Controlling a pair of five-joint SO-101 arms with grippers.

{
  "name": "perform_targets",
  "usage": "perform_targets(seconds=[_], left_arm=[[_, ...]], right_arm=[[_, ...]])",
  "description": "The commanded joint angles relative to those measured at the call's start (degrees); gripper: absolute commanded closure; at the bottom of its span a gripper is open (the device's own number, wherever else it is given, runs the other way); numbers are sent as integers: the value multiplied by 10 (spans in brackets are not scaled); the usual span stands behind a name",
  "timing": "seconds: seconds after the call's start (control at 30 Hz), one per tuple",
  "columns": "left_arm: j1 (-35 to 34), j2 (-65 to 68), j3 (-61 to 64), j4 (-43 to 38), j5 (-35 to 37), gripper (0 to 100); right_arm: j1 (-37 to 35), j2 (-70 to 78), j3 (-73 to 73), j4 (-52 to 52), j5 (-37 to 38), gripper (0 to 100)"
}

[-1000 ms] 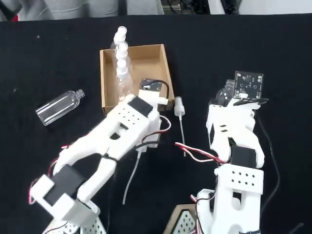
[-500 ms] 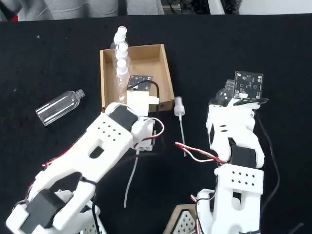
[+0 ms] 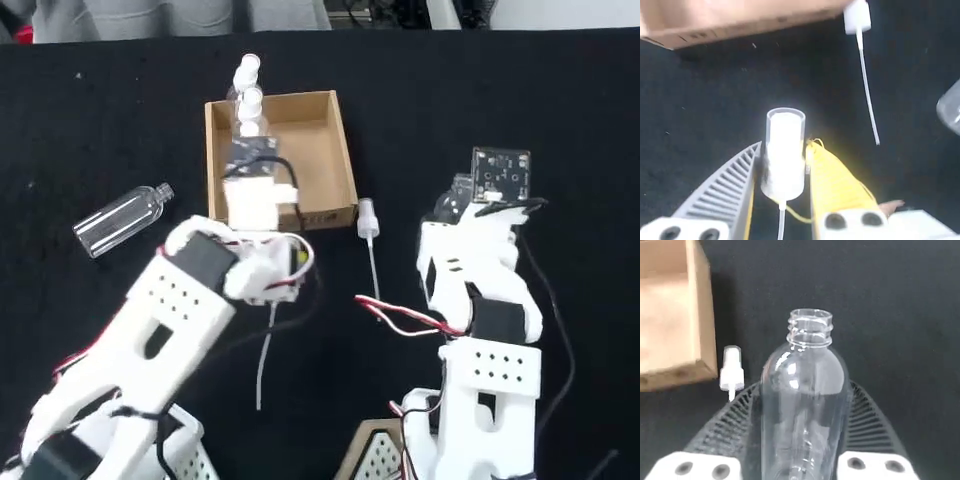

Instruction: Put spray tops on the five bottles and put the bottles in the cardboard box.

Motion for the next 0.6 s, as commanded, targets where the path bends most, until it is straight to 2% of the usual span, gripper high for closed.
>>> perform_targets(seconds=[0.0, 0.27, 0.57], left_arm=[[-32, -46, 8, -26, 4, 973], [-35, -145, 89, -105, 27, 973], [-35, -254, 131, -121, 38, 973]], right_arm=[[-18, -31, -44, 4, -2, 879], [-67, -168, 5, 23, 0, 879], [-80, -240, 44, 7, 19, 879]])
